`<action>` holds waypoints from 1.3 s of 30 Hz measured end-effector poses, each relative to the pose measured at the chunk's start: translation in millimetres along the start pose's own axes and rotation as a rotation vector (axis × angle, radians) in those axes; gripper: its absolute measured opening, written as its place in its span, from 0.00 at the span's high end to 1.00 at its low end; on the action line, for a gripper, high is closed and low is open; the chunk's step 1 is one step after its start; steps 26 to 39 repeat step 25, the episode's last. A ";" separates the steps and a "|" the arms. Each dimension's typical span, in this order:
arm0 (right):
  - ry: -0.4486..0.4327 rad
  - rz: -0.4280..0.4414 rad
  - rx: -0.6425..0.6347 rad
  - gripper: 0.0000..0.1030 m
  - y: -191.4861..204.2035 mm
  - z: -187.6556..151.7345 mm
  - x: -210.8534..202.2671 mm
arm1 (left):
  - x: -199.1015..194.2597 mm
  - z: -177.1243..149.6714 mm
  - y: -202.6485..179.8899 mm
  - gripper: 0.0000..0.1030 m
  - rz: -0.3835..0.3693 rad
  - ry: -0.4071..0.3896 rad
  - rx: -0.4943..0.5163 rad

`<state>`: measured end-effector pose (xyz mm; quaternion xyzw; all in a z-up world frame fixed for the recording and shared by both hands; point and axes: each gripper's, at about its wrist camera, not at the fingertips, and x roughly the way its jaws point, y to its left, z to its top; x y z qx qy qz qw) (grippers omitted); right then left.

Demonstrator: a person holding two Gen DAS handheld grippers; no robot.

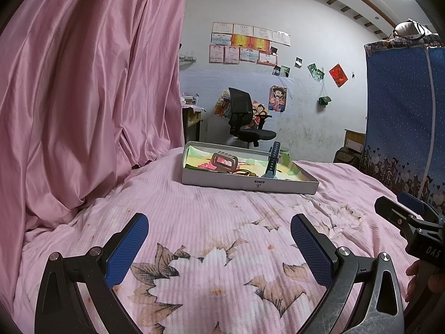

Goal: Organize jewelry

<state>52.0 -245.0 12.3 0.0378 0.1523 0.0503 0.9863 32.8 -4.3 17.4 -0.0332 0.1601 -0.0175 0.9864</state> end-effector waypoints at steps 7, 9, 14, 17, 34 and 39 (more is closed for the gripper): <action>0.000 0.000 0.000 0.01 0.8 0.4 0.0 | -1.1 -1.8 -2.7 0.00 -0.009 0.011 -0.009; -0.001 0.000 0.000 0.01 0.5 0.1 -0.1 | -1.5 -2.3 -3.7 0.00 0.005 0.008 -0.006; 0.001 0.000 -0.001 0.01 1.0 0.1 0.2 | -1.1 -3.4 -5.3 0.00 0.010 0.008 -0.005; 0.001 0.000 -0.001 0.01 0.6 -0.2 0.2 | -1.1 -3.2 -5.1 0.00 0.012 0.006 -0.003; 0.001 0.001 -0.001 0.01 1.4 0.5 0.7 | -1.2 -4.9 -4.0 0.00 0.011 0.012 -0.010; 0.001 0.001 -0.001 0.01 1.4 0.5 0.7 | -1.2 -4.9 -4.0 0.00 0.011 0.012 -0.010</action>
